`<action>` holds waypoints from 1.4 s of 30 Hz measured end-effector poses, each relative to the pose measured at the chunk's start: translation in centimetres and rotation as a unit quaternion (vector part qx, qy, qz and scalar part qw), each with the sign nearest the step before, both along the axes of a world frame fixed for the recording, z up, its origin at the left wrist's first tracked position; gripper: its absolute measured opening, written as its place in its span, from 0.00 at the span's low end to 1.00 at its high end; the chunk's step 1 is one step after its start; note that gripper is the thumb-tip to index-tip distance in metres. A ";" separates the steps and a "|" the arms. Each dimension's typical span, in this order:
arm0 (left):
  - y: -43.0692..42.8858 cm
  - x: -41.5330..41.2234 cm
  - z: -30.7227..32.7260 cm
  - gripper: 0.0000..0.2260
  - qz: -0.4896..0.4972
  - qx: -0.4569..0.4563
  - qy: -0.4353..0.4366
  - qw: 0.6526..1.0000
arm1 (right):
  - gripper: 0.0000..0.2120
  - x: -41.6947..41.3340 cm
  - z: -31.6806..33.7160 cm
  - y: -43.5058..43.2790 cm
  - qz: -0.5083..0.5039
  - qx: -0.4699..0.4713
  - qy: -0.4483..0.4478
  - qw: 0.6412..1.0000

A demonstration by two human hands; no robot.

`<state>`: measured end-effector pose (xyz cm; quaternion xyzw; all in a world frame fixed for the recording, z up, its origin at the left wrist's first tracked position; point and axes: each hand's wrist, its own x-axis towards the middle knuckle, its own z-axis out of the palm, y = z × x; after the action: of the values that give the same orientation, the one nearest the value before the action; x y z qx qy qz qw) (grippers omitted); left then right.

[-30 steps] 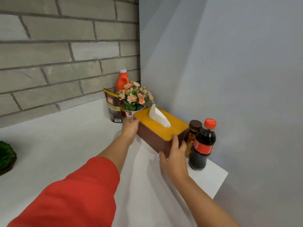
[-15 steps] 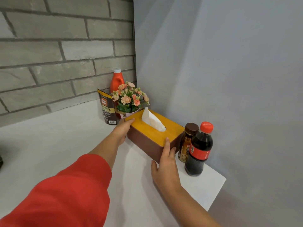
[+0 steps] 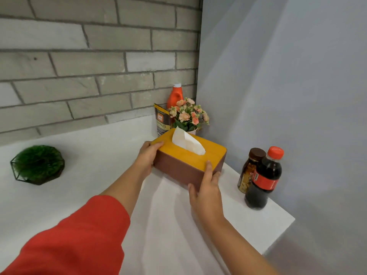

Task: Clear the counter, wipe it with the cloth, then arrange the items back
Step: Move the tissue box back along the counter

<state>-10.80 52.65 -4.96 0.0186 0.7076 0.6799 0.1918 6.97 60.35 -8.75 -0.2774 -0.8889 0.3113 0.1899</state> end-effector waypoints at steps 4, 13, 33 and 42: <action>-5.4 0.7 1.7 0.12 0.043 -0.005 0.028 0.999 | 0.38 -0.7 1.6 -3.3 0.039 0.005 0.015 0.999; -19.6 2.4 3.3 0.11 0.124 0.007 0.034 0.992 | 0.39 -1.9 3.7 -14.4 0.109 0.015 0.031 0.993; -59.2 8.7 3.6 0.14 0.307 -0.011 0.028 0.951 | 0.38 -2.7 4.5 -48.8 0.319 -0.008 0.039 0.947; -65.7 6.8 2.2 0.23 0.371 0.009 0.007 0.929 | 0.36 -7.4 4.6 -54.3 0.378 0.006 0.036 0.925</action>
<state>-3.97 -13.02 -2.76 -0.2381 0.6591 0.7090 -0.0791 -0.45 6.00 -4.14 0.0915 -0.9222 0.3645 0.0912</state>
